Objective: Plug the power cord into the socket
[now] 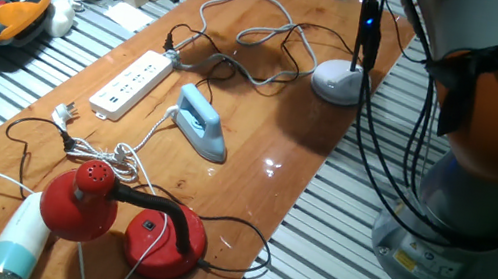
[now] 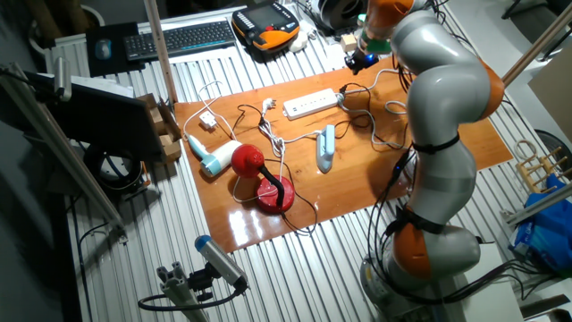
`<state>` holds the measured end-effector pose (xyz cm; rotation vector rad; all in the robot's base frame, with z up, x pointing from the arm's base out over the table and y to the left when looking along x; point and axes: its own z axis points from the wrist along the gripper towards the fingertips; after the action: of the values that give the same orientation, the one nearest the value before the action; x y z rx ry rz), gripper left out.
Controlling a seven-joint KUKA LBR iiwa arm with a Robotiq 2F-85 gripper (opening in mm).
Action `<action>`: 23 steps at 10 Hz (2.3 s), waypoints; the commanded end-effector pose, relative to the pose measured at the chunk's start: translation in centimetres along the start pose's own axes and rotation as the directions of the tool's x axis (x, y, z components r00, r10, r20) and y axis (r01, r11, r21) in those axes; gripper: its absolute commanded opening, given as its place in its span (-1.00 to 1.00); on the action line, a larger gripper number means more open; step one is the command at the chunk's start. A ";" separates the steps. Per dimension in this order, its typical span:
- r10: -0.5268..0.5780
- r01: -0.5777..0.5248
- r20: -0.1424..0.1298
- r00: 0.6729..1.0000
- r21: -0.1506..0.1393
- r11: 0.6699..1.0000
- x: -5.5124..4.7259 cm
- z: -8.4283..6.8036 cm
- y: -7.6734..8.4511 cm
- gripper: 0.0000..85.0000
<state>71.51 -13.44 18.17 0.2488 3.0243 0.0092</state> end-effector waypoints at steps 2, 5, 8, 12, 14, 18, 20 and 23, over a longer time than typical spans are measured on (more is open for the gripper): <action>-0.019 0.019 -0.040 0.999 -0.011 1.000 -0.5 0.1 0.4 -1.00; -0.040 0.037 -0.098 0.994 -0.023 0.999 -0.7 0.2 0.6 -1.00; -0.064 0.063 -0.116 0.991 -0.014 0.998 -0.8 0.2 0.4 -1.00; -0.073 0.072 -0.110 0.991 -0.013 0.997 -0.8 0.6 0.4 -1.00; -0.065 0.064 -0.066 0.996 -0.021 0.998 -1.0 1.1 0.3 -1.00; -0.081 0.078 -0.054 0.995 -0.043 0.996 -1.1 2.7 0.3 -1.00; -0.097 0.095 -0.043 0.994 -0.051 0.994 -1.1 3.4 0.3 -1.00; -0.139 0.137 -0.021 0.990 -0.068 0.988 -1.2 4.1 0.1 -0.60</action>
<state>73.09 -13.56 14.16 0.0346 3.0532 0.1018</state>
